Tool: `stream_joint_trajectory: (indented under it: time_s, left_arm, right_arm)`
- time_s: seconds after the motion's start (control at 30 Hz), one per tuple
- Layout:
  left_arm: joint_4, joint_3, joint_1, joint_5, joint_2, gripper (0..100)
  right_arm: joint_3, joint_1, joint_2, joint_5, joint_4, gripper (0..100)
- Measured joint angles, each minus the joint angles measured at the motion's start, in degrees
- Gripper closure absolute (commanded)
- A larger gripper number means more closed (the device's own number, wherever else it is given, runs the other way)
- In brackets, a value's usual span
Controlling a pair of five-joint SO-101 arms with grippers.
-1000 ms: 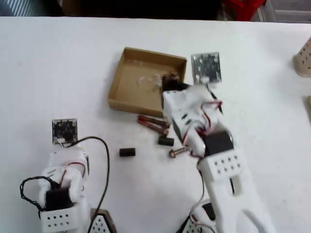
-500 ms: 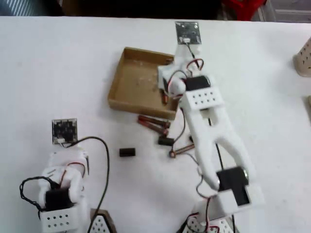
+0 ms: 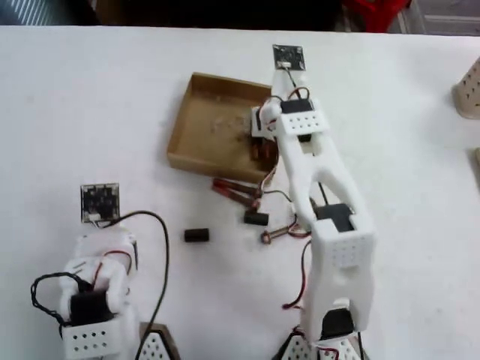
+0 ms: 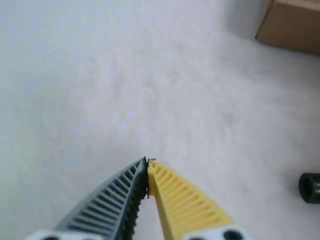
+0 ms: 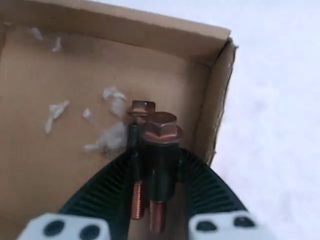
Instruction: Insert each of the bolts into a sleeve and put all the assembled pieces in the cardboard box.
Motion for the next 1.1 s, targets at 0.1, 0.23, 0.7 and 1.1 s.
stream_joint_trajectory:
  time_s: [0.1, 0.23, 0.7, 1.1]
  left_arm:
    - [0.0, 0.0, 0.0, 0.0, 0.0, 98]
    - [0.0, 0.0, 0.0, 0.0, 0.0, 98]
    - [0.0, 0.0, 0.0, 0.0, 0.0, 98]
    - [0.09, 0.0, 0.0, 0.0, 0.0, 98]
  right_arm:
    - [-5.89, 0.0, 4.22, 0.0, 2.99, 98.1]
    - [-12.66, 0.0, 8.18, 0.0, 7.47, 98.1]
    - [-22.86, 0.0, 11.16, -0.09, 17.49, 80.2]
    - [-25.41, 0.26, 6.33, -0.09, 27.87, 97.4]
